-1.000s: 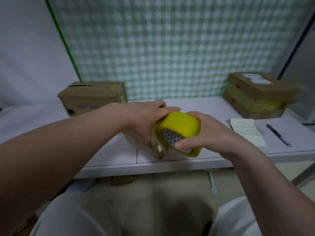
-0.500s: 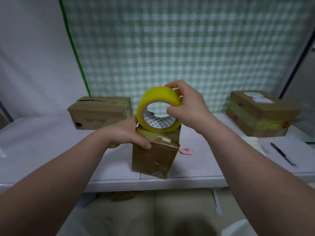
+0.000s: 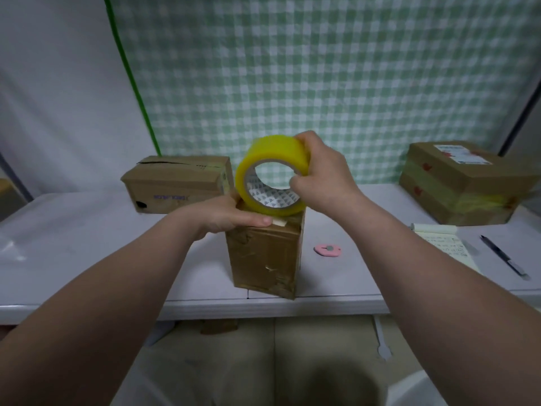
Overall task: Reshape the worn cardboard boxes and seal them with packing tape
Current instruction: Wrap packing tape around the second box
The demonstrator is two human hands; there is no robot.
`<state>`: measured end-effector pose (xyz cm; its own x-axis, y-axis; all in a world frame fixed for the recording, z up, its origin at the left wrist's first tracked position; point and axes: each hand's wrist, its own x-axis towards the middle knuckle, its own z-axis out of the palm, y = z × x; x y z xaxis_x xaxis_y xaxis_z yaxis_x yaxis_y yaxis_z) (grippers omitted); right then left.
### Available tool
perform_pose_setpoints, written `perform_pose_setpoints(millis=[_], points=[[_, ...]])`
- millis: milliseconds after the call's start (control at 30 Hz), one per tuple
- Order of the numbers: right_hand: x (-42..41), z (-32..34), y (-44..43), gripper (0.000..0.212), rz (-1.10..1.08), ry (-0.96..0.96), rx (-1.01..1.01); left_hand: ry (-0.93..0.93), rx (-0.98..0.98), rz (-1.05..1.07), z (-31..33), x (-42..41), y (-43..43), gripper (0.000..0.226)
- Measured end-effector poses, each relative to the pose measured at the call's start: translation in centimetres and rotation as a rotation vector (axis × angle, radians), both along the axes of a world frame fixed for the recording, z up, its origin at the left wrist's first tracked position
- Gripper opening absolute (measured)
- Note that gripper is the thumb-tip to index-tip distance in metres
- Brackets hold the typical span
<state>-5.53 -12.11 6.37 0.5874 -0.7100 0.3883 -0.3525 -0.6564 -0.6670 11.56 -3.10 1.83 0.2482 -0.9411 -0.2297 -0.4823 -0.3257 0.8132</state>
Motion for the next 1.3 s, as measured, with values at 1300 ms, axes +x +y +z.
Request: perform_pose_setpoints(millis=[1300], points=[[-9.2, -6.0, -1.1, 0.069, -0.133, 0.22, -0.089, -0.282, 0.064, -0.068, 1.4, -0.9, 0.1, 0.097]])
